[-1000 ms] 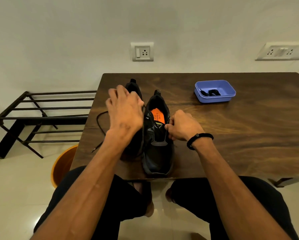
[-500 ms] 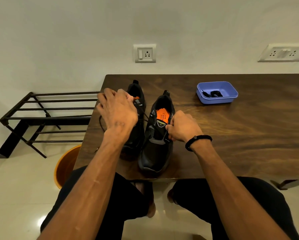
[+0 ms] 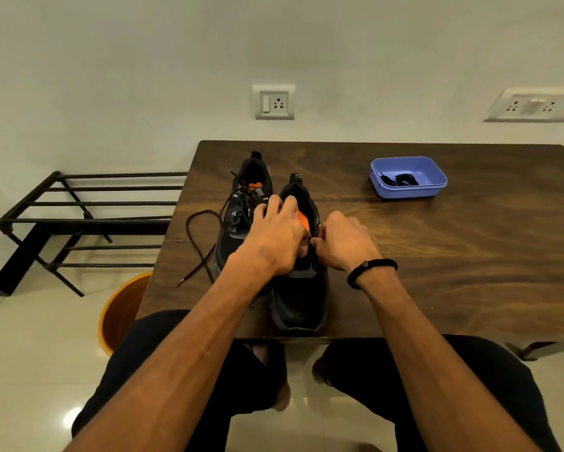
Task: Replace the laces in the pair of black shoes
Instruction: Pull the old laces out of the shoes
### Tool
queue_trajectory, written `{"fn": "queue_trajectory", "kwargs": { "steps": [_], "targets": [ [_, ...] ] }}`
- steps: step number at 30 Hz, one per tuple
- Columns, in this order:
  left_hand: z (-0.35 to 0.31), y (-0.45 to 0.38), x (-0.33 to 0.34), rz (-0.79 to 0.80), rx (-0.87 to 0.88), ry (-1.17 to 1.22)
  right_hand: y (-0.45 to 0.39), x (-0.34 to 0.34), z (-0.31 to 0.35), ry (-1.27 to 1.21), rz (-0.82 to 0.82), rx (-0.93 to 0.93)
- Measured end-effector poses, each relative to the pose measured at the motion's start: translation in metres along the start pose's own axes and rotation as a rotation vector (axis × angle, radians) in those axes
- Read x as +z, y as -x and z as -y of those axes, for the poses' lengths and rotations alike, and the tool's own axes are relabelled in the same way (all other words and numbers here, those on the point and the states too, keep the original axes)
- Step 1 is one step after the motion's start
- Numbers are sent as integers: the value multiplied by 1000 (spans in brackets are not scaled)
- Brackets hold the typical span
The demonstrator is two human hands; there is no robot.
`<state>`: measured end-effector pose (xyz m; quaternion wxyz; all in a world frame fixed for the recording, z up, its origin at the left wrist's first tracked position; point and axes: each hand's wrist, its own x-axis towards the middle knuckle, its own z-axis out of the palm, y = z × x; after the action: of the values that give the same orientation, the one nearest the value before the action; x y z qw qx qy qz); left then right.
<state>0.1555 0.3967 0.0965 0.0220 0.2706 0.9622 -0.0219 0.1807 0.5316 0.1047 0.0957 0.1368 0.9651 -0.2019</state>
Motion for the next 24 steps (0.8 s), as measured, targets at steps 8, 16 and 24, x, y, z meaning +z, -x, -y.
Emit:
{"fn": "queue_trajectory", "kwargs": {
  "steps": [8,16,24],
  "targets": [
    [-6,4,11,-7,-157,282,6,0,2,67,-22,-45],
    [-4,1,24,-22,-221,432,5,2,0,46,-24,-27],
    [6,8,2,220,136,315,2,7,-6,25,-8,-55]
  ]
}}
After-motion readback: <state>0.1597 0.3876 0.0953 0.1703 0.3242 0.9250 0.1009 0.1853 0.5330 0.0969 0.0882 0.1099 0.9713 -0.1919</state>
